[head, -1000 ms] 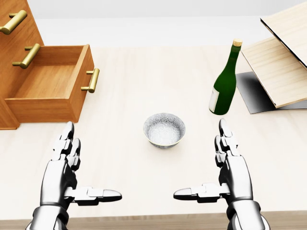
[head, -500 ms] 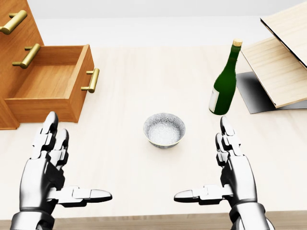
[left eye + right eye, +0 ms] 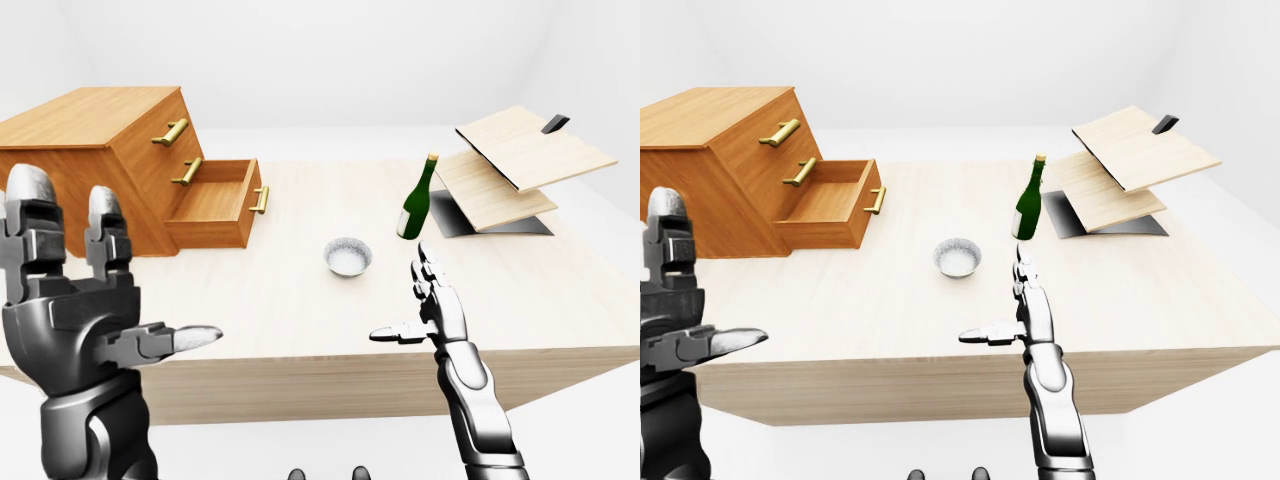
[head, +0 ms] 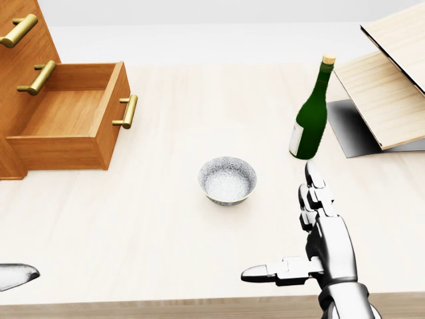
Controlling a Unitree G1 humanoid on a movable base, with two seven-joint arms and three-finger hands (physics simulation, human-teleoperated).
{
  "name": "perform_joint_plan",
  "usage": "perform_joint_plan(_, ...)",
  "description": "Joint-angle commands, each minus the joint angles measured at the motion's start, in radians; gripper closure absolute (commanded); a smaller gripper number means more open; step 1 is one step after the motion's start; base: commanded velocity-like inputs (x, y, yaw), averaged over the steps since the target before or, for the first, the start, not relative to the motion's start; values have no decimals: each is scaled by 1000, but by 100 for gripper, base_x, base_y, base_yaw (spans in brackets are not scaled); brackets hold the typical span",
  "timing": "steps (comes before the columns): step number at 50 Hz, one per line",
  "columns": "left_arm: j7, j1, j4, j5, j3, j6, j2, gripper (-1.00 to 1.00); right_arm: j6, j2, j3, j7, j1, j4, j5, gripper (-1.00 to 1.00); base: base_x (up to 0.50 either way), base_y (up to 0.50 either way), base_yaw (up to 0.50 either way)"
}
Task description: Put the bowl on top of the cabinet.
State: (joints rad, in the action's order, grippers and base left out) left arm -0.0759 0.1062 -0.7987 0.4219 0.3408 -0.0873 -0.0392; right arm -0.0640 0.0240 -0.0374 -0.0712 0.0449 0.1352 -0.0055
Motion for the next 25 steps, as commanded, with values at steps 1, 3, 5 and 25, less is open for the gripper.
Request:
perform_joint_plan(1,46,1,-172,184,154,0,-22,-100,4,-7,0,10,4,5,21,-100,0,0,0)
perform_joint_plan(3,61,-1,-193,226,184,0,-31,-100,2,-7,-2,10,6,11,22,-100,0,0,0)
perform_joint_plan(5,77,-5,-204,263,208,0,-41,-100,1,-7,-2,10,7,13,22,-100,0,0,0)
perform_joint_plan(25,145,44,-248,441,287,0,-107,-100,-4,-9,6,2,39,76,14,-100,0,0,0)
